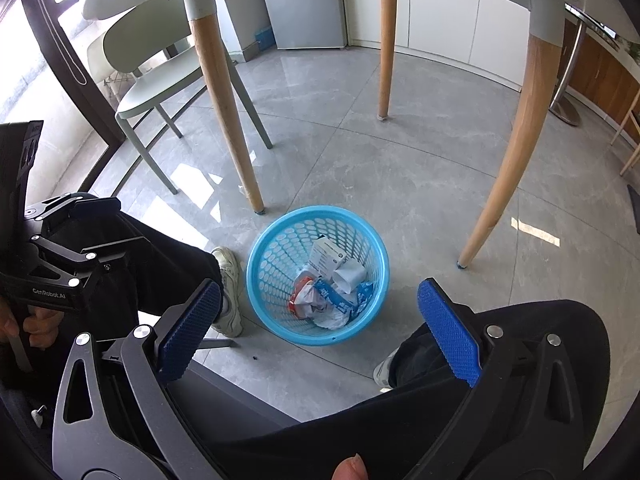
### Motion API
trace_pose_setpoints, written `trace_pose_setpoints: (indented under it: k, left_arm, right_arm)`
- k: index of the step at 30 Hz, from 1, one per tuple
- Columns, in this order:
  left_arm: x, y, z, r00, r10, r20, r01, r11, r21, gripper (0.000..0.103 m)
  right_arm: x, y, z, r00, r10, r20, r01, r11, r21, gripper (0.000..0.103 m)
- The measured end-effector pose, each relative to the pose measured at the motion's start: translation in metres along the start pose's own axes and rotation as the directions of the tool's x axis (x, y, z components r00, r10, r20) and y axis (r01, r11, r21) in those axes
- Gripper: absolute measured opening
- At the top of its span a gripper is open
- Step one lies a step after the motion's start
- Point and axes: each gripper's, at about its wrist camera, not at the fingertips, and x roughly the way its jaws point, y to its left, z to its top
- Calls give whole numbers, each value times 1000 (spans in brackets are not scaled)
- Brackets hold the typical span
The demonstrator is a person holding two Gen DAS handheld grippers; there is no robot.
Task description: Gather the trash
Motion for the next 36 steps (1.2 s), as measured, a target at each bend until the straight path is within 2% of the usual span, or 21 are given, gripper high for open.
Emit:
trace_pose_setpoints:
  k: [14, 24, 36]
  left_arm:
    - [-1, 1, -1, 1000, -4, 9, 4, 1000, 1, 97]
    - [0, -1, 0, 1000, 10, 0, -10, 1000, 24, 97]
    - [3, -1, 2, 1000, 15, -15, -14, 999, 30, 97]
  right_arm:
    - [10, 9, -1, 998, 15, -61, -17, 999, -40, 95]
    - [4, 10, 0, 999, 7, -32, -9, 999, -47, 95]
    - [8, 7, 0, 999, 19, -48, -20, 999, -26, 95]
